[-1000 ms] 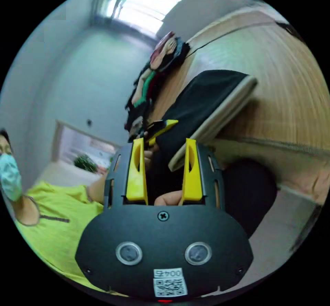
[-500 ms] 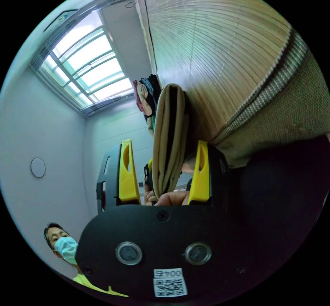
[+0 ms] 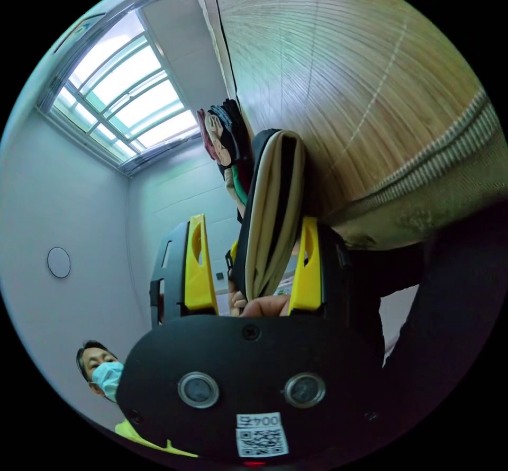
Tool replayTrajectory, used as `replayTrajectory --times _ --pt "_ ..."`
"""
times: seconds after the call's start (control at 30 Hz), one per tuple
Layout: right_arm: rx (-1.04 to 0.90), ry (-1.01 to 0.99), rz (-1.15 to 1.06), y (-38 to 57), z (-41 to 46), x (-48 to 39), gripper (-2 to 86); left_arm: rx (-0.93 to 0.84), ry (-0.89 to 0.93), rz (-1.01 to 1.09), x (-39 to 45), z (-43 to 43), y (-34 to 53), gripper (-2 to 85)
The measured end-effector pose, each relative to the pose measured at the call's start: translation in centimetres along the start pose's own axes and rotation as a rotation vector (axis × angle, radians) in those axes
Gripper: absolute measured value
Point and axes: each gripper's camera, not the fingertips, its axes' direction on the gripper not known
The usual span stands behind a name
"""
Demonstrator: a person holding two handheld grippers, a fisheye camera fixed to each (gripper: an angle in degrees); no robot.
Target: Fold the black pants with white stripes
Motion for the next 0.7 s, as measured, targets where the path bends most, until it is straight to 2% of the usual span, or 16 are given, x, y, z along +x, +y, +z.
replayTrajectory --times 0.23,0.33,0.43,0.6,0.7 --pt "0.009 0.013 -0.015 -2.9 2.0 -0.5 18.4 -0.005 -0.002 0.009 4.9 5.5 5.0 7.1" --pt "-0.038 0.033 -0.043 -4.5 3.7 -1.1 8.7 0.005 0.009 0.009 6.0 7.5 7.5 6.8" --pt "-0.032 0.063 -0.063 -4.3 5.2 -2.8 5.1 0.049 0.035 0.01 7.1 8.8 10.3 6.8" --pt "-0.107 0.102 -0.241 1.7 10.5 -13.1 4.4 0.176 0.05 0.18 12.3 7.9 18.0 7.3" --pt "-0.18 0.169 -0.27 5.9 14.6 -18.0 4.4 0.23 0.085 0.259 15.9 5.9 24.7 7.0"
